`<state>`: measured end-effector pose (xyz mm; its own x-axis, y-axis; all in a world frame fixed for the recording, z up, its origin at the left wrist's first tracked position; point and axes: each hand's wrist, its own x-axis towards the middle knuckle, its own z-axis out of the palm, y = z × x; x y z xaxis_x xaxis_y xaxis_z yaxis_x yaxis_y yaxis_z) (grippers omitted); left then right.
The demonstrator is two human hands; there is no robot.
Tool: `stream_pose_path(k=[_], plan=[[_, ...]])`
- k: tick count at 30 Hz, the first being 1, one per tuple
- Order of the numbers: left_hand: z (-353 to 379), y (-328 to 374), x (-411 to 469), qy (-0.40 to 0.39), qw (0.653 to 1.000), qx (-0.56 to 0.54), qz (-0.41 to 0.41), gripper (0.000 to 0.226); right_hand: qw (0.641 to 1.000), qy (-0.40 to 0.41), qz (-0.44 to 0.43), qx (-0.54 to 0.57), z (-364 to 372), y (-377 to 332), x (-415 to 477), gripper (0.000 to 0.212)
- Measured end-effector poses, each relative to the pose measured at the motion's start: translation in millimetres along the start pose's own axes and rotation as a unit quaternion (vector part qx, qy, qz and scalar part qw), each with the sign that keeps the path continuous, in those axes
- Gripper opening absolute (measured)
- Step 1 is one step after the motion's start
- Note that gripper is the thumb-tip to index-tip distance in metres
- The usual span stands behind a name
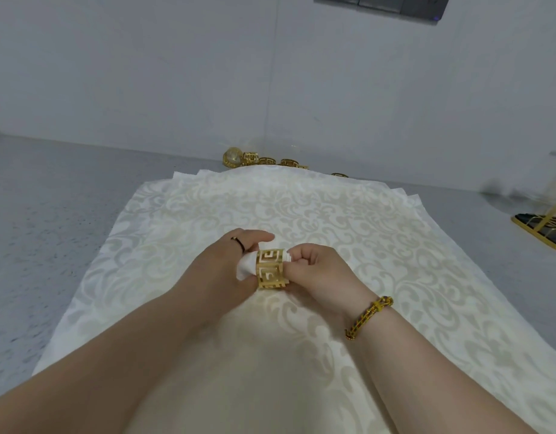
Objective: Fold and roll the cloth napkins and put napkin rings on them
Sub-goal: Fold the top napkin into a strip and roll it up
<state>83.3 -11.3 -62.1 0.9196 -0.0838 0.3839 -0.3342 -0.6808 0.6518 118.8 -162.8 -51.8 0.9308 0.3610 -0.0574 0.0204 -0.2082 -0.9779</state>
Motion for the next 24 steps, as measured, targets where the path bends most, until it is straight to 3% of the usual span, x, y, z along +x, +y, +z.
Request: stream_pose_path(k=[3,5,9,16,20,24], plan=[[-1.4,4.4,-0.7,-0.07,0.986,0.15,0.036,0.081,1.0,0.016,-0.016,0.015,2.4,1.0,2.1,0.017],[1.8,13.1,0.6,-0.061,0.975,0.213,0.027,0.086,1.0,0.008,-0.029,0.01,5.6,0.5,0.5,0.009],[9.1,15.7,7.9,0.042,0.969,0.241,-0.012,0.049,0.998,0.016,-0.054,-0.002,4.7,-4.4,-2.3,0.008],[-3.4,9.7,5.1,0.037,0.956,0.29,-0.014,0.034,0.998,0.011,-0.02,0.063,-5.8,-8.4,-3.8,0.004],[-2.3,9.2,4.8,0.065,0.941,0.332,0.008,0.027,0.992,0.004,0.019,0.127,-7.5,-7.3,-1.4,0.026],[-3.5,5.2,4.7,0.055,0.936,0.346,0.017,0.03,0.984,-0.011,0.061,0.164,-10.6,-4.4,1.1,0.027]])
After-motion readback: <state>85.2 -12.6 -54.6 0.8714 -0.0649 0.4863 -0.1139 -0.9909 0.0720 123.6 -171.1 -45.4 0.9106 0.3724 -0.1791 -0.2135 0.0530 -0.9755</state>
